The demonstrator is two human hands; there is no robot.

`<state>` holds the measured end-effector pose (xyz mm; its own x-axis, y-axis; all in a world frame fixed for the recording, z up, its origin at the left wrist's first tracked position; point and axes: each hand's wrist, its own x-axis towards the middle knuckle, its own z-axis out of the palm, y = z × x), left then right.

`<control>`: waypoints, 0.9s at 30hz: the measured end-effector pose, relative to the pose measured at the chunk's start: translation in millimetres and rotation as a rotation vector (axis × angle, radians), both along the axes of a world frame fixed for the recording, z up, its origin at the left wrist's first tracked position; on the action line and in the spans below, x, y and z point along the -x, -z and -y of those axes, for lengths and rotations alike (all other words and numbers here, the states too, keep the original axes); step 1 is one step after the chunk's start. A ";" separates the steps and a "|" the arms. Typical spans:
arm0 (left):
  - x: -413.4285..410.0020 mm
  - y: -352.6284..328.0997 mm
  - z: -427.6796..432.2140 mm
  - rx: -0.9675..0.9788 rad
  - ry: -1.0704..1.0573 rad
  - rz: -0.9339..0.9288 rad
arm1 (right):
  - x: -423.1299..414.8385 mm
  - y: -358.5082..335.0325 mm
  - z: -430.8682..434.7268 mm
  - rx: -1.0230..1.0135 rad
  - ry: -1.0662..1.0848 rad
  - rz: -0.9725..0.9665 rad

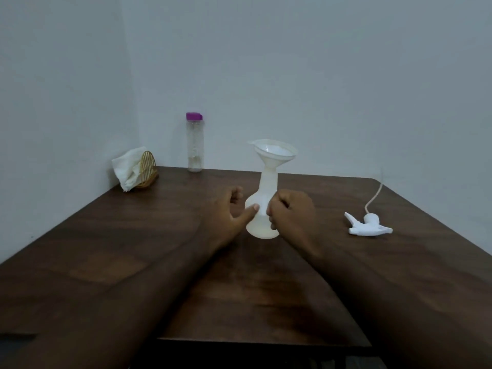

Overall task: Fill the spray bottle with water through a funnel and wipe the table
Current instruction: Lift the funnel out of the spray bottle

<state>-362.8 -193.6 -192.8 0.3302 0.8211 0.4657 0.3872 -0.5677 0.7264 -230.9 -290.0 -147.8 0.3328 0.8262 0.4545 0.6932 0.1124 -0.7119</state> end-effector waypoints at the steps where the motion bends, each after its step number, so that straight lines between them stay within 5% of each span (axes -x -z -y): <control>1: -7.3 -3.0 2.0 0.029 0.002 0.001 | -5.0 -3.9 2.2 -0.032 0.020 -0.063; 6: -40.0 -13.4 3.8 0.055 0.022 0.009 | -18.8 -37.4 5.6 -0.283 0.100 -0.214; 13: -52.9 -14.8 -5.5 0.093 0.016 -0.101 | -22.4 -69.7 -18.9 -0.151 0.124 0.015; 19: -48.4 -9.8 -11.3 0.095 0.021 -0.070 | -51.6 -71.4 -26.5 -0.047 0.029 -0.081; 27: -45.4 -8.0 -10.7 0.030 -0.034 -0.001 | -23.5 -70.0 -23.7 -0.283 0.082 0.092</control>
